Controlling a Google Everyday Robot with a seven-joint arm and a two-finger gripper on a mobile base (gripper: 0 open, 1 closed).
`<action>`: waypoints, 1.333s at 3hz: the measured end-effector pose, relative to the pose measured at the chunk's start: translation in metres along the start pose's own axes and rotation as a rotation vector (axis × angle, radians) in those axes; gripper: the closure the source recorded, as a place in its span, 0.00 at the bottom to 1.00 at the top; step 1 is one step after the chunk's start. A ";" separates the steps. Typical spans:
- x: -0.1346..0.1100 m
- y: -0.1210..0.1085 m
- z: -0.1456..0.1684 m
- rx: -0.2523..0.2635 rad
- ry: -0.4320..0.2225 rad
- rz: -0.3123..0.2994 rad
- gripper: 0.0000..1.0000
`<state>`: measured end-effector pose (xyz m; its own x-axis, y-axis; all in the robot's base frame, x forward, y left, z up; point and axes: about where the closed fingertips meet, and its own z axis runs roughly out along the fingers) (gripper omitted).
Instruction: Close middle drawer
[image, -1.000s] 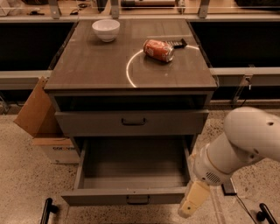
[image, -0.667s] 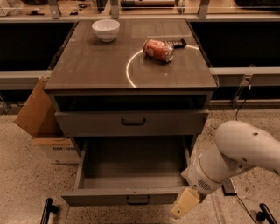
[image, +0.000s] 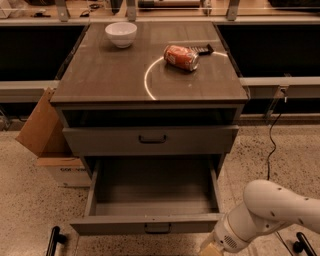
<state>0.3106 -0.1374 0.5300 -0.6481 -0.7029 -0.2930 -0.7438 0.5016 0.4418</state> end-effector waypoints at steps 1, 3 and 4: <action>0.006 -0.001 0.012 -0.022 0.001 0.015 0.88; 0.006 0.000 0.013 -0.023 0.002 0.015 1.00; 0.012 -0.015 0.032 -0.033 0.001 0.011 1.00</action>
Offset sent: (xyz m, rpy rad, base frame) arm -0.0057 0.0016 -0.0140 0.0126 0.0264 -0.0070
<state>0.3088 -0.1370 0.4928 -0.6561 -0.6981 -0.2867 -0.7308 0.4928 0.4724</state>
